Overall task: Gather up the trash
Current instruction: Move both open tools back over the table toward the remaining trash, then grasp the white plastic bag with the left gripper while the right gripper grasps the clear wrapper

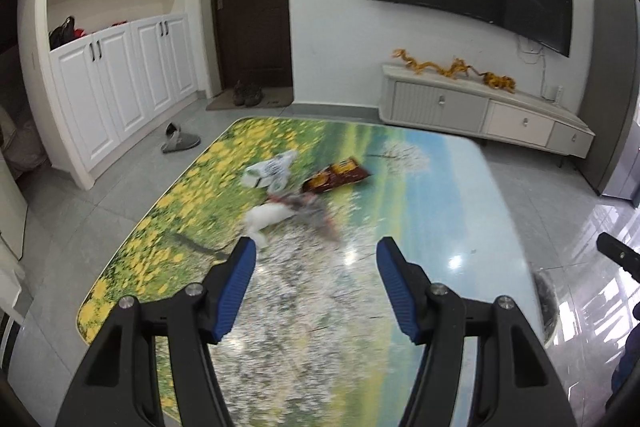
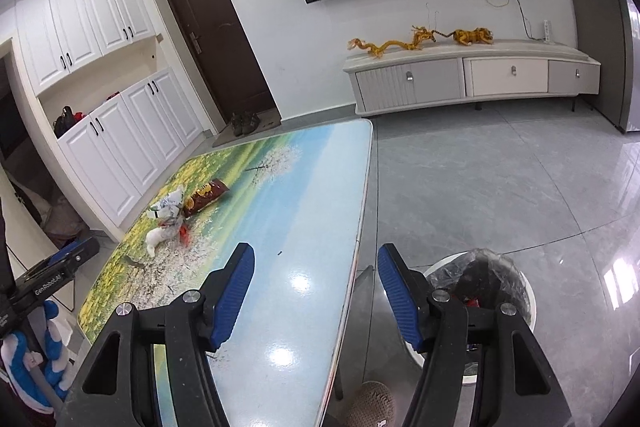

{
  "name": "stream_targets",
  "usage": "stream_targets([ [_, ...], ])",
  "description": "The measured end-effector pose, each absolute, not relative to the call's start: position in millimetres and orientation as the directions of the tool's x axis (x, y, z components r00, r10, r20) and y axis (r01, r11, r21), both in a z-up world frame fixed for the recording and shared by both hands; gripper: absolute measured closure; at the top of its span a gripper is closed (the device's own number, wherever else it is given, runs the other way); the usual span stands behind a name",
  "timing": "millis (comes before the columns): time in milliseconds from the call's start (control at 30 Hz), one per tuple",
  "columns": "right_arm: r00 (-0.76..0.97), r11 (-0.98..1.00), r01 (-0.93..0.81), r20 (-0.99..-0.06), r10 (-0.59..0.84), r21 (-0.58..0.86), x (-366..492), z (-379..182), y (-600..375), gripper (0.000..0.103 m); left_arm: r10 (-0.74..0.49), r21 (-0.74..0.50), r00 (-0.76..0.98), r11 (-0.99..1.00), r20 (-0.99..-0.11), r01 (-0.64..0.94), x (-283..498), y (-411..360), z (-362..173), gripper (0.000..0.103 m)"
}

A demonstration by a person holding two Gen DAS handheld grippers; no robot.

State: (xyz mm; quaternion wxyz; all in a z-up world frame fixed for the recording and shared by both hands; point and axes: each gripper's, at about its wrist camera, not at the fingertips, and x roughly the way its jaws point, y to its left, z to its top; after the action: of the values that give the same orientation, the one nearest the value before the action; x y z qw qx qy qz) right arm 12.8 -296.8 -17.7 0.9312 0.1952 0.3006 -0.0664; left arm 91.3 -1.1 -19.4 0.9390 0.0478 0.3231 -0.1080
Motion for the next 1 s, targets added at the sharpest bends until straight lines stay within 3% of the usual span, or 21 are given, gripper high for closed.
stream_targets([
  [333, 0.787, 0.913, 0.191, -0.612, 0.077, 0.361, 54.8, -41.1, -304.5, 0.041, -0.183, -0.055, 0.673, 0.977, -0.716, 0.206, 137.4, 54.1, -48.6, 0.042],
  [1000, 0.640, 0.925, -0.150, -0.678, 0.360, 0.350, 200.7, -65.5, -208.9, 0.046, -0.230, -0.031, 0.564, 0.940, -0.793, 0.339, 255.4, 47.6, -108.5, 0.043],
])
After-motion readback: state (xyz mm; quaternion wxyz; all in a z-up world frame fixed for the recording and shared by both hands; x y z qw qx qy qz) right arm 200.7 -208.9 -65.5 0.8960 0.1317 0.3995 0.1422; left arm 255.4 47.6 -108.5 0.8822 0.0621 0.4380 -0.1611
